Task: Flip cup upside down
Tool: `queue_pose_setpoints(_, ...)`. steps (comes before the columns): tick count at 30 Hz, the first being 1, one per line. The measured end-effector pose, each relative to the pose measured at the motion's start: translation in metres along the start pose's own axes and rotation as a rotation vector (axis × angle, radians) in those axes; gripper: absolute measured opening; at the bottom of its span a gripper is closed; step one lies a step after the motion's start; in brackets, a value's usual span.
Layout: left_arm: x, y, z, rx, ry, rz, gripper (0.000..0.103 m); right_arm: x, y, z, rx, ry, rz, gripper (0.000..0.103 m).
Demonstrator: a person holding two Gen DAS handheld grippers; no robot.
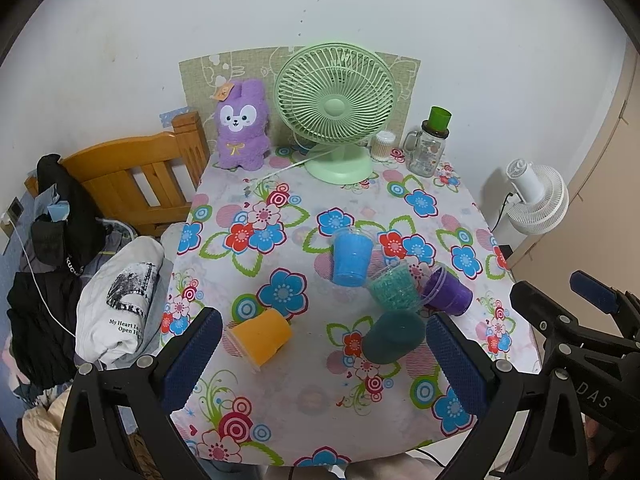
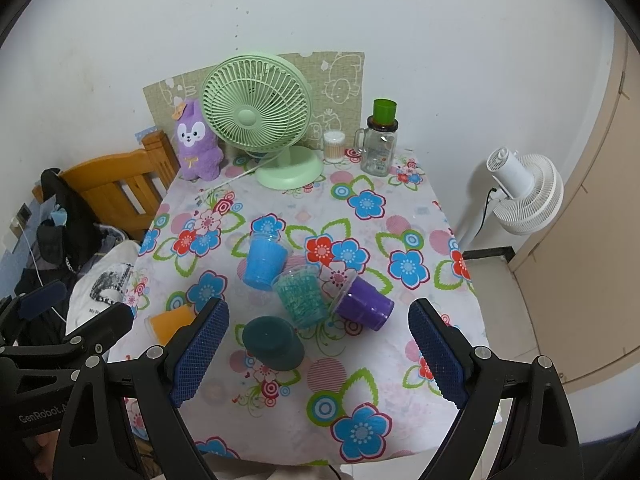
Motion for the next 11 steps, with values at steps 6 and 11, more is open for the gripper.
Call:
queue_pose_setpoints(6,-0.005,-0.001,-0.001,-0.009,-0.001,0.002,0.103,-0.001,0.0,0.0,-0.003,0.001,0.002,0.093)
queue_pose_setpoints(11,-0.012,-0.009,-0.003,-0.022,-0.005,0.007,0.103,0.0,-0.005,0.0,-0.015,-0.002,0.002,0.093)
Point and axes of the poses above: each gripper's, at about its wrist camera, not at the fingertips, and y roughly against the way its jaws point, x to its right, z to its underside, the point moved 6 cm from there along -y, roughly the way its jaws point, and after that the axes turned 5 degrees about -y, right-handed, at the moved point
